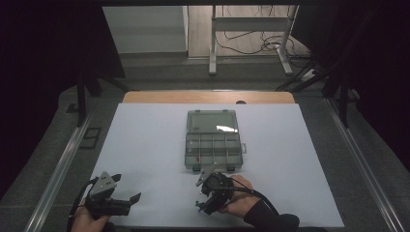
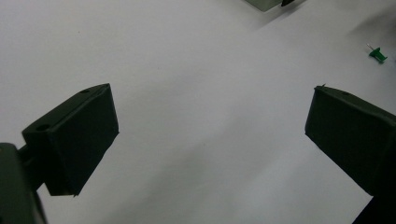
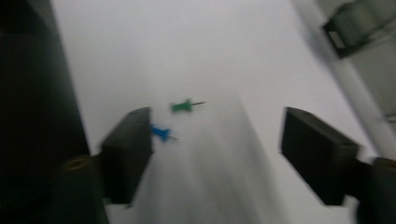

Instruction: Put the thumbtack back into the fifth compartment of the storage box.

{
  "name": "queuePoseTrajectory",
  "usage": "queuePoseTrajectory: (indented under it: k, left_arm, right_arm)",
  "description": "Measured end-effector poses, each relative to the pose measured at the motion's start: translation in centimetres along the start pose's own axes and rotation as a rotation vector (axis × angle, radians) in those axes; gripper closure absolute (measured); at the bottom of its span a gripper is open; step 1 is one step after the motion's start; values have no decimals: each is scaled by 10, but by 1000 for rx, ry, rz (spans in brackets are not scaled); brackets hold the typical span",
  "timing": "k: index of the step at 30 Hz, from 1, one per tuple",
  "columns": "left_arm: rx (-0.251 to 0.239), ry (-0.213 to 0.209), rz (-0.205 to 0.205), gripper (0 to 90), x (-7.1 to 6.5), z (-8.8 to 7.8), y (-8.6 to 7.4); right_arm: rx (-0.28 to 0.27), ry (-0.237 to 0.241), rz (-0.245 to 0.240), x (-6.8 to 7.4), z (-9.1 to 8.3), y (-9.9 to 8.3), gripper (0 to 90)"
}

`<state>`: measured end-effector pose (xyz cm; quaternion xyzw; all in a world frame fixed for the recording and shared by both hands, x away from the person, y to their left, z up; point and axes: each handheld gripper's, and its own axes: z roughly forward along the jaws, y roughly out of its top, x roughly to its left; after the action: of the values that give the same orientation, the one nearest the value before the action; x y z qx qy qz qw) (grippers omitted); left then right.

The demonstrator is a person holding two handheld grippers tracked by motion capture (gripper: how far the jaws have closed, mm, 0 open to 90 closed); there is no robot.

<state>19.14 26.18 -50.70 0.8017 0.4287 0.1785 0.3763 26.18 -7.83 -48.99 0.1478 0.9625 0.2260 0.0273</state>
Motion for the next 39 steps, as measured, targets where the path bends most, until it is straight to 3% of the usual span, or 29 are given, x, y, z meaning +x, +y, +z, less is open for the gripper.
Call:
queuePoseTrajectory:
  k: [2,6,11,17,27,39]
  left_arm:
    - [0,0,1,30,0,0,0]
    - [0,-1,1,30,0,0,0]
    - [1,-1,2,30,0,0,0]
    - [1,-1,2,30,0,0,0]
    - [2,-1,3,30,0,0,0]
    - [2,-3,0,31,0,0,0]
  right_arm:
    - [7,33,-26,3,3,-1,430]
    - [21,50,-62,10,8,0,569]
    - [14,83,-90,14,12,3,670]
    - [32,100,-113,15,17,2,699]
    - [52,84,-161,18,21,0,820]
    - [41,111,-131,15,21,-1,831]
